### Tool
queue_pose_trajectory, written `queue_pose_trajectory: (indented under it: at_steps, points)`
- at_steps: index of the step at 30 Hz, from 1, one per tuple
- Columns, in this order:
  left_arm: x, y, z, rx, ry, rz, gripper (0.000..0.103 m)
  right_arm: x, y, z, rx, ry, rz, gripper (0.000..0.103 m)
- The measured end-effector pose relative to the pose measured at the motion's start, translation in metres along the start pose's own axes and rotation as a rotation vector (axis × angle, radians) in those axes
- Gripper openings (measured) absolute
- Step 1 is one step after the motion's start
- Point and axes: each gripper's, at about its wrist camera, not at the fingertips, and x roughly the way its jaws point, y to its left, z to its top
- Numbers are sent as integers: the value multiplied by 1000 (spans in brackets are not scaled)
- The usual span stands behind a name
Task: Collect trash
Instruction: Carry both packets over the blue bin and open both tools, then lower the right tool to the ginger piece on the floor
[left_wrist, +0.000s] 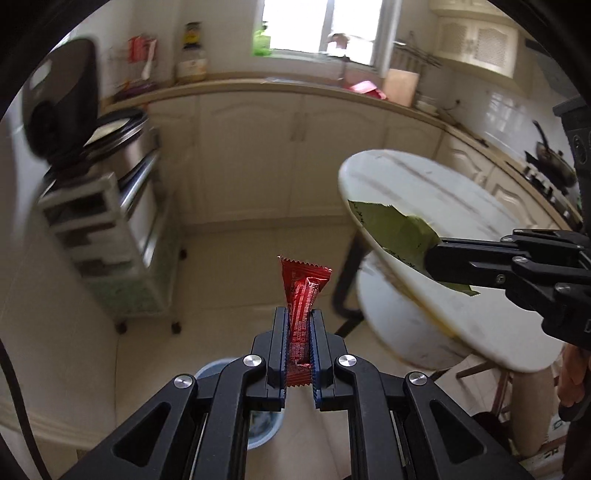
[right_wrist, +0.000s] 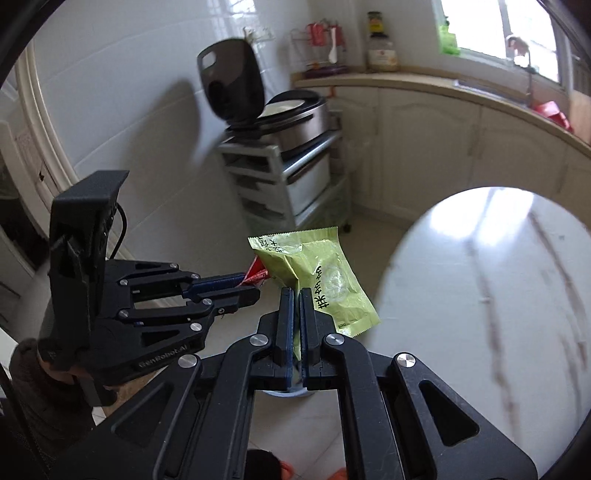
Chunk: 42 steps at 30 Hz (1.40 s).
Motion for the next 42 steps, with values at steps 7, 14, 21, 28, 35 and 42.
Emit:
queue_pose_trajectory:
  at_steps: [7,14,21,28,35,42]
  points:
    - [35,98,-94,-158,117,14,7,129,66,-23,-43,150,0,4]
    - [118,131,-148,-270,247,-9,7,249,55,-72,-22,324,13,4]
    - [190,149,-162,-354,309,15,45,329,17,-108,76,403,84,7]
    - [228,162,-177,-488,339,55,63,357,-12,-129,108,403,100,27]
    - [251,146,-205,-488,389,108,72,349,-37,-164,77,416,23,50]
    - [289,156,-233,-554,411,130,73,329,-77,-234,1,470,-182,67]
